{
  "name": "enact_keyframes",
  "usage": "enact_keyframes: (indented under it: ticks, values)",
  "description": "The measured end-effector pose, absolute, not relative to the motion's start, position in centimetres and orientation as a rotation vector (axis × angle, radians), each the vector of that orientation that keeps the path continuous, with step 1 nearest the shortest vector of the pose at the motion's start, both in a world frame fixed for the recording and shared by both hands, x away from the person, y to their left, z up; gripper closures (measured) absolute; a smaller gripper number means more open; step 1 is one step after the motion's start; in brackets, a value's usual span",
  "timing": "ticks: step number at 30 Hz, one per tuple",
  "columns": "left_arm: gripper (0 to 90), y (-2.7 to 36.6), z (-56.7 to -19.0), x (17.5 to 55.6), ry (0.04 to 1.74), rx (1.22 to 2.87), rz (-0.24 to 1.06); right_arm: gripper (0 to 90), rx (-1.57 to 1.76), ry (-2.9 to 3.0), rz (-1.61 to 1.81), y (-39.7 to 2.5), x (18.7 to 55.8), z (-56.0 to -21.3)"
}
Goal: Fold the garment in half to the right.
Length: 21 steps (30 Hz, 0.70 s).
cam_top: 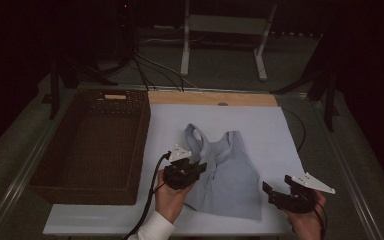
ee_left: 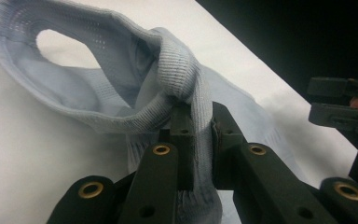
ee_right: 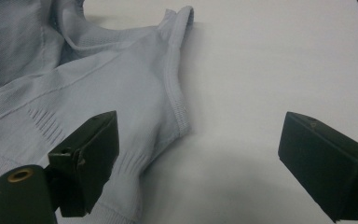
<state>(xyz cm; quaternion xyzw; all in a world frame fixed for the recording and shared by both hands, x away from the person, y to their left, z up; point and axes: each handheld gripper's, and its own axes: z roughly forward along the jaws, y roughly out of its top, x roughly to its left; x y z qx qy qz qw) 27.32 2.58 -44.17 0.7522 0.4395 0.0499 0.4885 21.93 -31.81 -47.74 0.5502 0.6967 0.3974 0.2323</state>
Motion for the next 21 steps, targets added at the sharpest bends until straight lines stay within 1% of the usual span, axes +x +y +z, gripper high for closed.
enact_keyframes:
  ticks: [21]
  values:
    - [83.1, -1.7, -44.7, 27.1, 0.973, 1.898, 0.056, 12.6, 1.511, 1.917, 1.095, -31.8, 22.0, -47.8]
